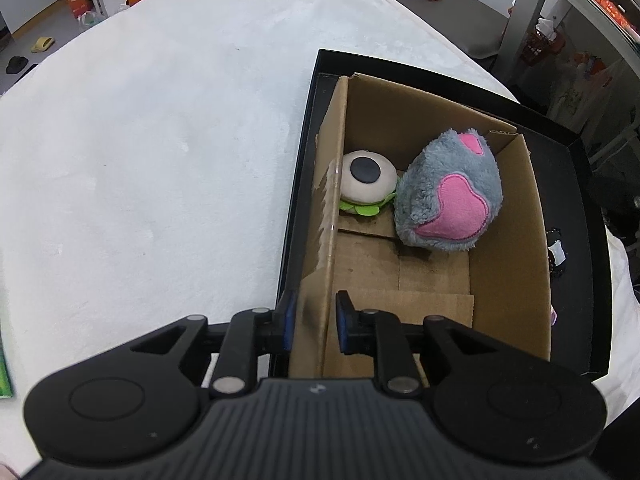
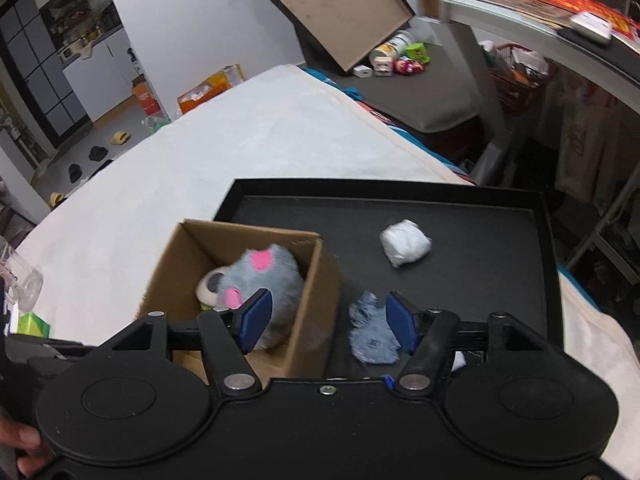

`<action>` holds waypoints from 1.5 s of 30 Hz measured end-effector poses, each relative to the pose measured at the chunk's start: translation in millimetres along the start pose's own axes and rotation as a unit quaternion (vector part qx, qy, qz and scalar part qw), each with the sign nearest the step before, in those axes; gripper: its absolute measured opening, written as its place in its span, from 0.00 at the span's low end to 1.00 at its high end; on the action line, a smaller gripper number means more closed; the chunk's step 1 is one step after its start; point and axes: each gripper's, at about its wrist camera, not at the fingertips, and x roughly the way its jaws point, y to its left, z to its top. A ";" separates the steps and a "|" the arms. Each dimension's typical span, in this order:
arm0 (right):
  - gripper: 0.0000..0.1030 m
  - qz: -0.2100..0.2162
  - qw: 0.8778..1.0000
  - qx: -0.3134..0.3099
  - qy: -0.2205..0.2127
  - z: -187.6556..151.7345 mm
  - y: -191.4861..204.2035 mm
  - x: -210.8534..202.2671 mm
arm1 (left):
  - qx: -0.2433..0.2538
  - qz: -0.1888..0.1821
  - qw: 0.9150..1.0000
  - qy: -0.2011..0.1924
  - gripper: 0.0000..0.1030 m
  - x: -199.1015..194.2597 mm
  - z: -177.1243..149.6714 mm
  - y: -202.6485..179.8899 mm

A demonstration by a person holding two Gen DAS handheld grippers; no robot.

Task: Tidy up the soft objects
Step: 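Move the right gripper to the black felt piece and close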

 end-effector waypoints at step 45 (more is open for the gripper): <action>0.70 -0.038 0.996 0.056 0.065 -55.3 -107.5 77.7 | 0.021 0.119 0.993 0.009 0.64 22.0 19.1 -56.4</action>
